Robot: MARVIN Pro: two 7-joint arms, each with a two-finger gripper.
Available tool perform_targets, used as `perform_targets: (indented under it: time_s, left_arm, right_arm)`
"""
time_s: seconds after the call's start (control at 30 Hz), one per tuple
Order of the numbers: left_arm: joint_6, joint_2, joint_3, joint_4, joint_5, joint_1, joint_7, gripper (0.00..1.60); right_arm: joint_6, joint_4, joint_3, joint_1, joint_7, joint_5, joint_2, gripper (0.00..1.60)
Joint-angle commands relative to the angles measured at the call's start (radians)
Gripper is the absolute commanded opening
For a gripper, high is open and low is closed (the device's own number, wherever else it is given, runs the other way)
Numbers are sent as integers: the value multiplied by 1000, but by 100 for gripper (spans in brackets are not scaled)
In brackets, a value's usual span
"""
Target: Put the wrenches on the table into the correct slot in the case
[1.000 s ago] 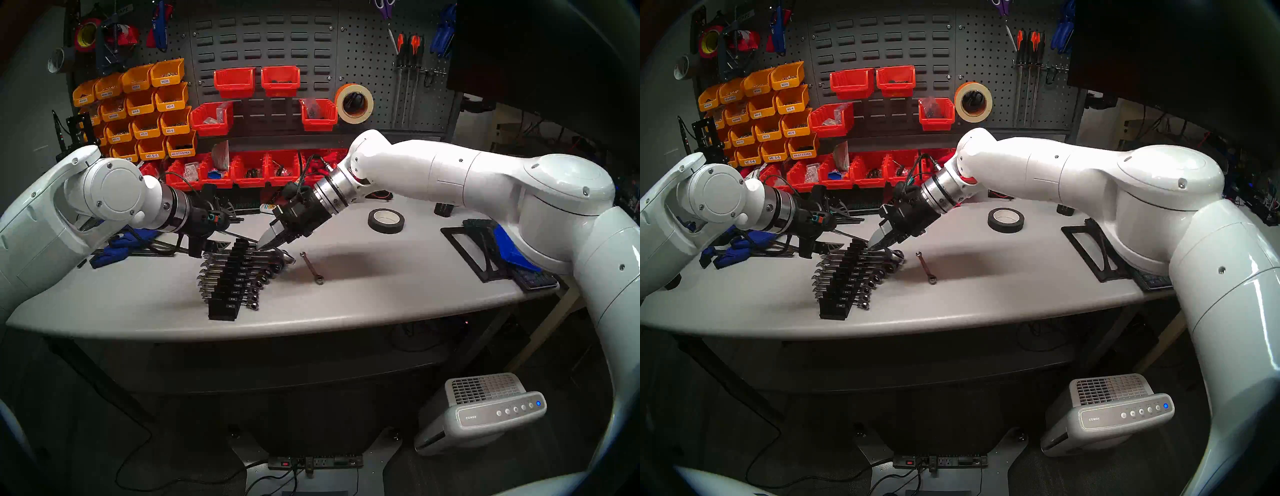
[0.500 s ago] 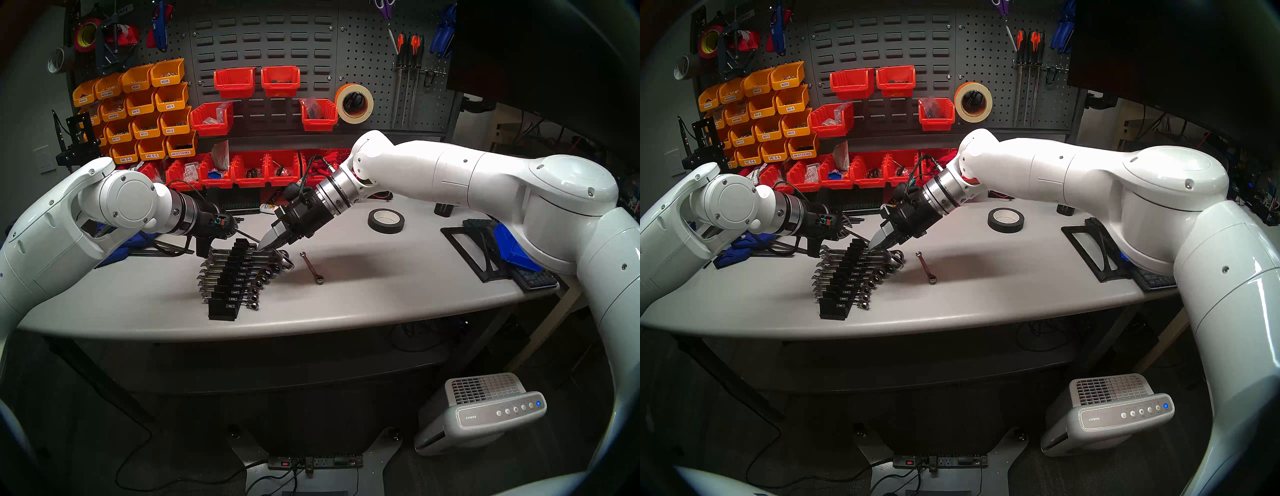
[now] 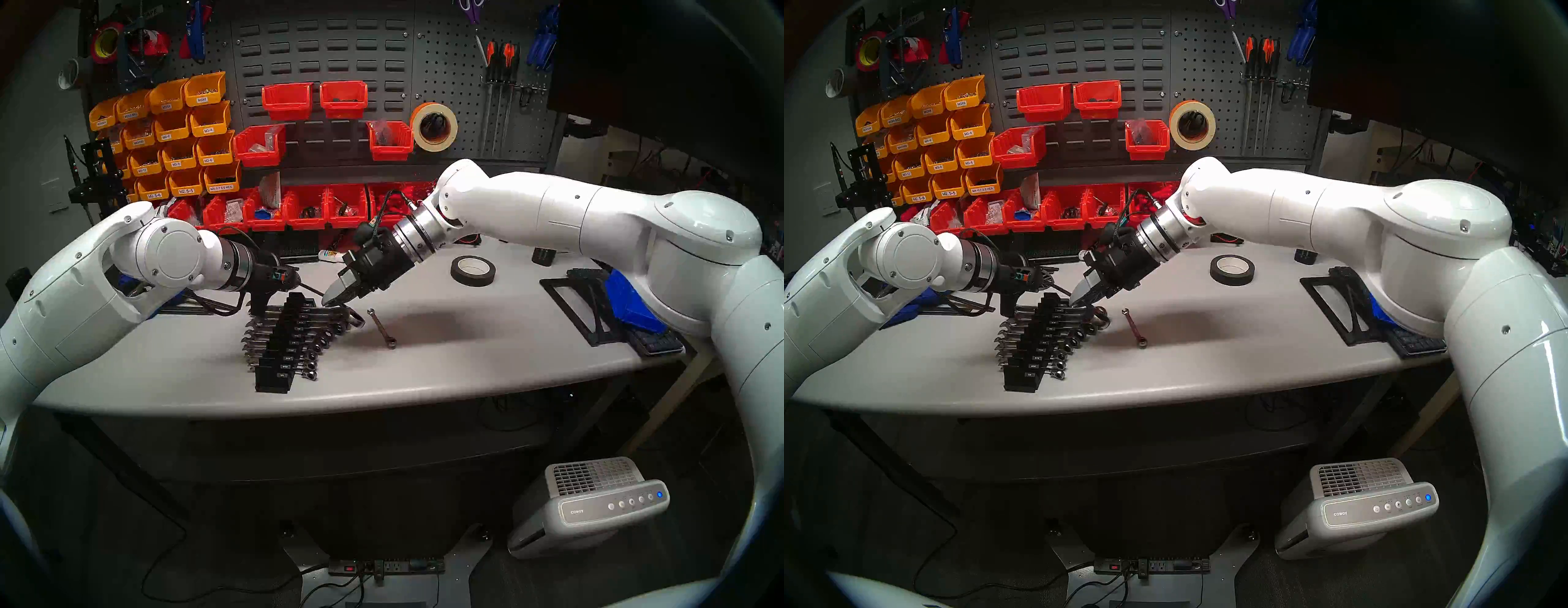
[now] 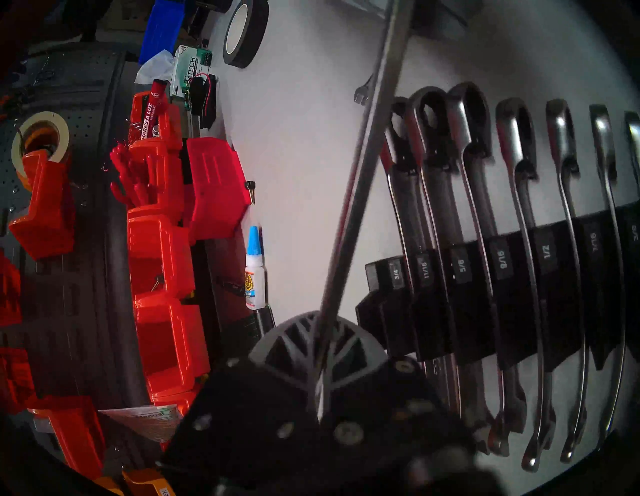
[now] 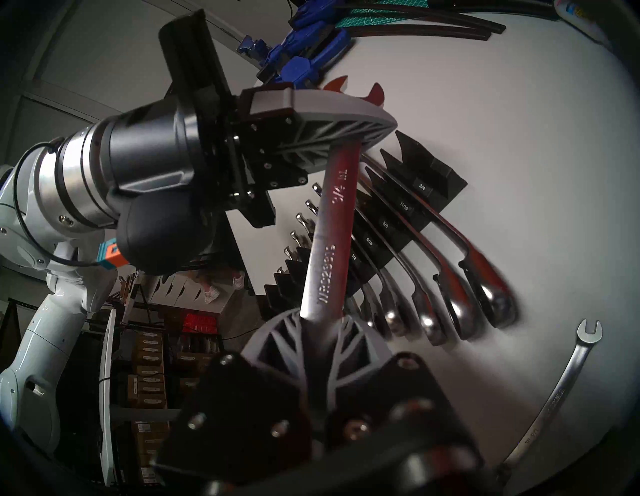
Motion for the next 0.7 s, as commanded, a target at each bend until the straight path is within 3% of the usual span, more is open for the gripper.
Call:
perform_targets:
  time_s: [0.0,0.43,0.5,0.63,0.67]
  left_arm:
    - [-7,-12,-22,-6,12,-32,16,0]
    - [-15,-16,-26,-3,37,-37,9,0]
    - [-16,-16,-27,-2,41,-37,9,0]
    - [-19,-16,-29,-2,46,-37,7,0]
    - [-19,-16,-29,-2,48,-37,7,0]
  right_arm:
    - [-2,2,39,49,89,24,6,0]
    - [-2,2,41,51,89,27,15,0]
    - [-2,3,42,51,89,28,15,15]
    - [-2,4,43,50,89,29,15,24]
    - [-2,4,43,50,89,30,15,43]
